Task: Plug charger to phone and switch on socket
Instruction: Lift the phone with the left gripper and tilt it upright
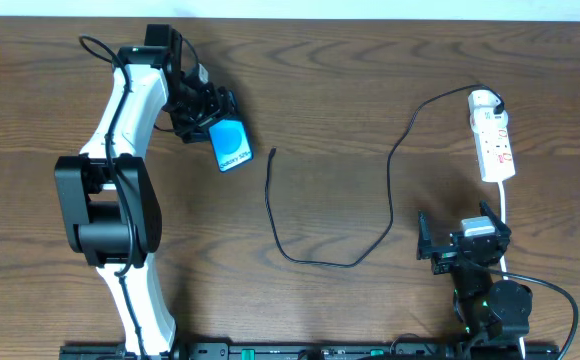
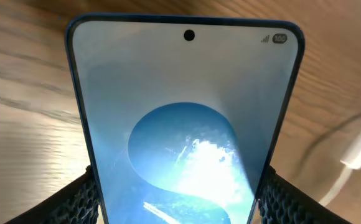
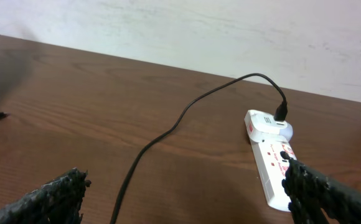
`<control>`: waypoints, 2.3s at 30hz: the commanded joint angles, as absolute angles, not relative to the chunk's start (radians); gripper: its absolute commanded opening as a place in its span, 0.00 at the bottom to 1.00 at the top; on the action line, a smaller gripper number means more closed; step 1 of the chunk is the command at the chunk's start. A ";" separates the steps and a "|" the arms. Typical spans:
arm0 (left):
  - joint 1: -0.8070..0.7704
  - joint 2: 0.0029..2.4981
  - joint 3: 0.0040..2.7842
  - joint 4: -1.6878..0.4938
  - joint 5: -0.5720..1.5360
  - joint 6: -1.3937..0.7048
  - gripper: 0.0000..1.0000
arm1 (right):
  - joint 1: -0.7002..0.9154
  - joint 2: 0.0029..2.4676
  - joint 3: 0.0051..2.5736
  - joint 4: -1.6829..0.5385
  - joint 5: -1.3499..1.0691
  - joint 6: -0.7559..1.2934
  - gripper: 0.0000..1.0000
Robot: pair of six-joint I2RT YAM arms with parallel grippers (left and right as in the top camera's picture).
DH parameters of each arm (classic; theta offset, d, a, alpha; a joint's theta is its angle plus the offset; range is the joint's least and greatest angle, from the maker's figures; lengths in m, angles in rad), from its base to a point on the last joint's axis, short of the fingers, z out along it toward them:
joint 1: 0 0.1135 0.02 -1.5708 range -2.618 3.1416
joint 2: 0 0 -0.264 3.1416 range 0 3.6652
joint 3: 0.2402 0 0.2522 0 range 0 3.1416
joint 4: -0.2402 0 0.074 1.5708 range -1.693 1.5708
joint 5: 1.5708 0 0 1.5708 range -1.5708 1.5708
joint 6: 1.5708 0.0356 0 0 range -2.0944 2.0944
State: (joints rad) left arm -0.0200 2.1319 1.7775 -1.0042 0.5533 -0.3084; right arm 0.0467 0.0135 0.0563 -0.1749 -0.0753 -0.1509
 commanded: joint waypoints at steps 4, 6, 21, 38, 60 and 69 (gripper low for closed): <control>-0.019 2.117 1.785 -1.009 0.786 -0.371 0.68 | 0.040 0.008 0.052 -0.175 -0.081 -0.151 0.99; -0.019 2.117 1.785 -1.009 0.815 -0.382 0.69 | 0.040 0.008 0.052 -0.175 -0.081 -0.151 0.99; -0.019 2.117 1.785 -1.013 1.018 -0.426 0.69 | 0.040 0.008 0.052 -0.175 -0.081 -0.151 0.99; -0.019 2.117 1.785 -1.073 1.059 -0.425 0.69 | 0.040 0.008 0.052 -0.175 -0.081 -0.151 0.99; -0.019 2.117 1.785 -1.072 1.191 -0.570 0.68 | 0.040 0.008 0.052 -0.175 -0.081 -0.151 0.99; -0.019 2.117 1.785 -1.073 1.253 -0.630 0.68 | 0.040 0.008 0.052 -0.175 -0.081 -0.151 0.99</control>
State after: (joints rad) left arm -0.0200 2.1319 1.7775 -1.0676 1.1748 -0.5903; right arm 0.0467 0.0135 0.0563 -0.1749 -0.0753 -0.1505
